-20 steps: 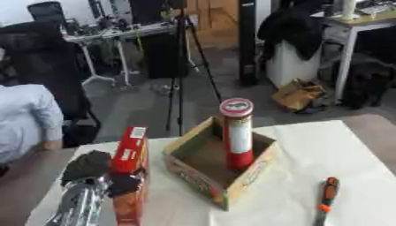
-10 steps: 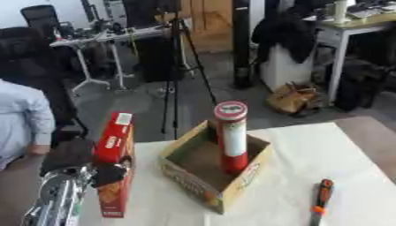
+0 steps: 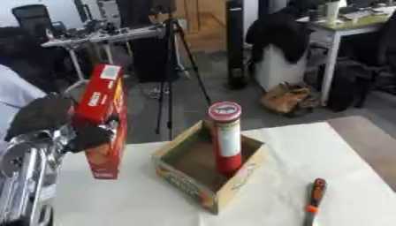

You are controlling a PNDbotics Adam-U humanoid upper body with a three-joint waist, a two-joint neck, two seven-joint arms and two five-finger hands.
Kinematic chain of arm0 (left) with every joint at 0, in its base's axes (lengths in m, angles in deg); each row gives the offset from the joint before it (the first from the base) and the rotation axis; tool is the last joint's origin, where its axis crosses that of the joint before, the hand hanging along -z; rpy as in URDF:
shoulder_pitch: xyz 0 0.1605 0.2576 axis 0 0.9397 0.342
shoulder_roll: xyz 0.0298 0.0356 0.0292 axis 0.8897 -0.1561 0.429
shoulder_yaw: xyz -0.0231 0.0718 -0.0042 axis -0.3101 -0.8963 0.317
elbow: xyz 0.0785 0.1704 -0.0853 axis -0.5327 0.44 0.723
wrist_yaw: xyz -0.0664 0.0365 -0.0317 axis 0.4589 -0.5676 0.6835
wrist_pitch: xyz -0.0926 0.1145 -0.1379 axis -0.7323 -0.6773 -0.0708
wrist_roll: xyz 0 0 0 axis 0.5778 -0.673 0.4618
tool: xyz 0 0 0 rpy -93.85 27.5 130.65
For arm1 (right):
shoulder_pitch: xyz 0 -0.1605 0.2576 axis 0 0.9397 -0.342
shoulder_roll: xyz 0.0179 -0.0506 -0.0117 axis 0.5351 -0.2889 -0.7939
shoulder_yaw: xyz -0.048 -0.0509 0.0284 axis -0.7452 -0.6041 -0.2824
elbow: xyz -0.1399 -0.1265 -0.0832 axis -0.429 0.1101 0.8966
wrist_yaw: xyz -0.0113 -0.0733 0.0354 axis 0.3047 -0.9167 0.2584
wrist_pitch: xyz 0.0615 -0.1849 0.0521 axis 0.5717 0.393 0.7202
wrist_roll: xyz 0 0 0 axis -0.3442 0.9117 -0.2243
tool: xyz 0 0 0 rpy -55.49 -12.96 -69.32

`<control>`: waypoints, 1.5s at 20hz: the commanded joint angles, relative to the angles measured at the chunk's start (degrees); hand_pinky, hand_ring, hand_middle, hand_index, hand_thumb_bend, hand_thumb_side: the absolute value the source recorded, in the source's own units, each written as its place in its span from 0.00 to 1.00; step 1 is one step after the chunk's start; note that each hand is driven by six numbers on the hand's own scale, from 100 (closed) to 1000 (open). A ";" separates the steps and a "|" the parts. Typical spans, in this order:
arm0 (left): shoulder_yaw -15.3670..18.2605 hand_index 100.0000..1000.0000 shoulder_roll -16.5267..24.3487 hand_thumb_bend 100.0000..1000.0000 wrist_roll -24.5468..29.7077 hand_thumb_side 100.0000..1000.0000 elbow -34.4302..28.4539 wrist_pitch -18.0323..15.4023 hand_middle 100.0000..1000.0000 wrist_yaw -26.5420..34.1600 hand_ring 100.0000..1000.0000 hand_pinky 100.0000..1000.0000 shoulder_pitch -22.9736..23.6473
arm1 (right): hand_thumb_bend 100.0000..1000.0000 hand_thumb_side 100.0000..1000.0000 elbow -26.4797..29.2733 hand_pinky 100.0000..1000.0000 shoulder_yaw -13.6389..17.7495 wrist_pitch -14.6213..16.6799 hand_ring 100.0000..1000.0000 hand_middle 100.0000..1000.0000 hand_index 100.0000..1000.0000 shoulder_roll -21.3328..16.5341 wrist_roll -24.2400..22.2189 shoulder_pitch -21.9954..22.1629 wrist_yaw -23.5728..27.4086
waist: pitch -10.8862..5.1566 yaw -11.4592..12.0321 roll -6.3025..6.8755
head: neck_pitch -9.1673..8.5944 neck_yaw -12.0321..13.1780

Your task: Pick up objects on the table and place them in the box.

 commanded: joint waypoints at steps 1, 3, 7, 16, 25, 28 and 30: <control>-0.39 0.32 2.43 0.00 0.41 0.73 -1.48 1.34 0.12 1.33 0.05 0.00 -2.61 | 0.00 1.00 0.65 0.88 -0.19 0.20 0.90 0.88 0.79 -1.10 0.04 -1.04 0.57 | -0.85 -0.26 -0.61 | -0.95 0.21; -0.58 0.31 2.94 0.00 -0.02 0.73 -1.27 1.44 0.12 1.84 0.05 0.00 -3.57 | 0.00 1.00 0.65 0.88 -0.23 0.27 0.90 0.88 0.79 -1.09 0.06 -1.17 0.63 | -0.74 -0.59 -0.56 | -1.24 0.33; -0.84 0.31 3.69 0.00 -0.91 0.73 -0.54 1.62 0.12 2.84 0.05 0.00 -5.05 | 0.00 1.00 0.65 0.88 -0.33 0.34 0.90 0.88 0.79 -1.06 0.03 -1.47 0.76 | -0.53 -1.03 -0.43 | -1.66 0.39; -1.48 0.30 4.20 0.00 -6.34 0.74 4.62 2.65 0.11 7.52 0.04 0.00 -7.87 | 0.00 1.00 0.65 0.88 -0.59 0.63 0.90 0.88 0.79 -0.91 -0.13 -2.37 1.04 | 0.17 -2.67 -0.19 | -2.95 0.85; -1.98 0.31 4.65 0.00 -13.97 0.75 13.43 2.16 0.11 14.36 0.04 0.00 -9.03 | 0.00 1.00 0.65 0.88 -0.78 0.79 0.90 0.88 0.79 -0.80 -0.19 -3.05 1.16 | 0.76 -3.76 0.23 | -3.77 2.02; -2.20 0.32 4.58 0.00 -15.85 0.75 16.45 1.76 0.11 15.91 0.04 0.00 -8.99 | 0.00 1.00 0.65 0.88 -0.83 0.84 0.90 0.88 0.79 -0.73 -0.21 -3.22 1.20 | 1.05 -4.13 0.34 | -3.98 2.19; -2.29 0.32 4.59 0.00 -16.97 0.75 18.77 1.37 0.11 16.70 0.04 0.00 -9.01 | 0.00 1.00 0.65 0.88 -0.85 0.86 0.90 0.88 0.79 -0.67 -0.21 -3.31 1.19 | 1.22 -4.32 0.40 | -4.05 2.29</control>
